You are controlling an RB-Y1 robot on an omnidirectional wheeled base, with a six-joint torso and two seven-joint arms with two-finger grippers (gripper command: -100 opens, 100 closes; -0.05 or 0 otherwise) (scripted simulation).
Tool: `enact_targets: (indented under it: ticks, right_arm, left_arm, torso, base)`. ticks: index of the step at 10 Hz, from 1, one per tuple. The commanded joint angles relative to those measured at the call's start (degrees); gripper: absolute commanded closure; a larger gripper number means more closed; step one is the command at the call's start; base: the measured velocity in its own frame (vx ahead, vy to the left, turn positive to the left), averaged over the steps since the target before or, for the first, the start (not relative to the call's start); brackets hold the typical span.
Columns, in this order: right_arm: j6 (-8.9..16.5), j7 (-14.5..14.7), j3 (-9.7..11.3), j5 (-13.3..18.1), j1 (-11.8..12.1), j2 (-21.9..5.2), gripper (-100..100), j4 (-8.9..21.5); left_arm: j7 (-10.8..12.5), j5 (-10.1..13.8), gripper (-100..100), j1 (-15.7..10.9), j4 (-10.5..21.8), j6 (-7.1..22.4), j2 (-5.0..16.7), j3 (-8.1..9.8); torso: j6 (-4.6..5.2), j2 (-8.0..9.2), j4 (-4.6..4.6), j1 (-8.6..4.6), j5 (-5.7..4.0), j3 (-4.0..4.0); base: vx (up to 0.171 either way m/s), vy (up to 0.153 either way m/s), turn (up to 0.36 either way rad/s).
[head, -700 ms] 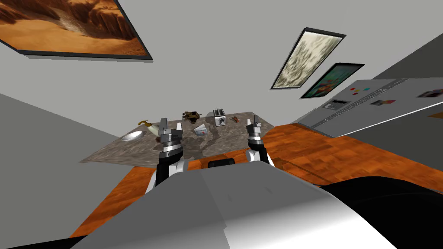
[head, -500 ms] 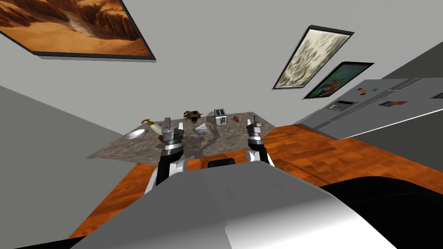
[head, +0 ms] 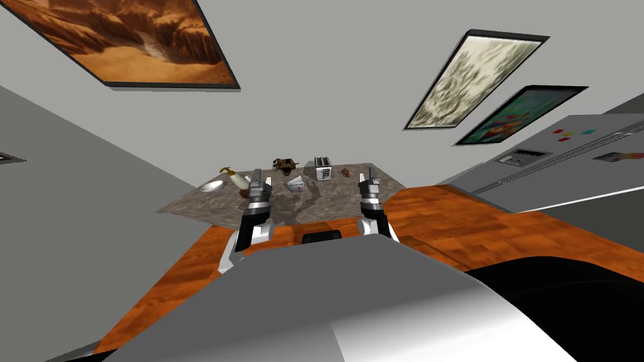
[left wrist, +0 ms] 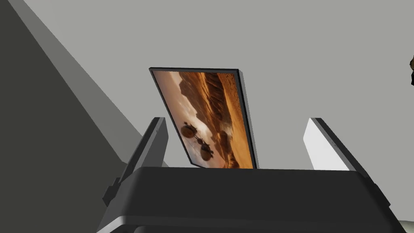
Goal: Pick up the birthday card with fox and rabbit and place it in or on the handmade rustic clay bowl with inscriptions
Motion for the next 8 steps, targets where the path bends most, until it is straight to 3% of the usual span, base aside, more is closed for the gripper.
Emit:
enact_targets:
  ticks: [1, 3, 4, 7, 8]
  right_arm:
    - [0.0, 0.0, 0.0, 0.0, 0.0, 0.0, 0, 0.0]
    - [0.0, 0.0, 0.0, 0.0, 0.0, 0.0, 0, 0.0]
    - [0.0, 0.0, 0.0, 0.0, 0.0, 0.0, 0, 0.0]
    - [0.0, 0.0, 0.0, 0.0, 0.0, 0.0, 0, 0.0]
    - [0.0, 0.0, 0.0, 0.0, 0.0, 0.0, 0, 0.0]
  left_arm:
    - [-0.49, 0.2, -100, -1.73, 1.91, 0.79, 0.78, 0.77]
    - [-2.84, -0.07, -100, -6.32, 5.91, 4.25, 1.55, 1.61]
    - [-2.84, -0.07, -100, -6.41, 5.91, 4.25, 1.55, 1.61]
    - [-5.41, -0.33, -100, -11.21, 10.38, 8.06, 1.96, 2.49]
    - [-5.41, -0.33, -100, -11.62, 10.38, 8.06, 1.96, 2.49]
  torso:
    - [0.0, 0.0, 0.0, 0.0, 0.0, 0.0]
    - [0.01, -0.1, -0.02, 0.02, 0.0, -0.06]
    - [0.0, -0.07, -0.02, -0.02, 0.0, -0.04]
    - [0.02, -0.15, -0.03, 0.04, 0.0, -0.08]
    - [0.0, -0.12, -0.03, 0.0, 0.0, -0.07]
  base:
    - [-0.059, -0.036, 0.079]
    - [-0.062, -0.044, 0.155]
    - [-0.051, -0.038, 0.073]
    - [-0.051, -0.03, 0.114]
    - [-0.047, -0.03, 0.068]
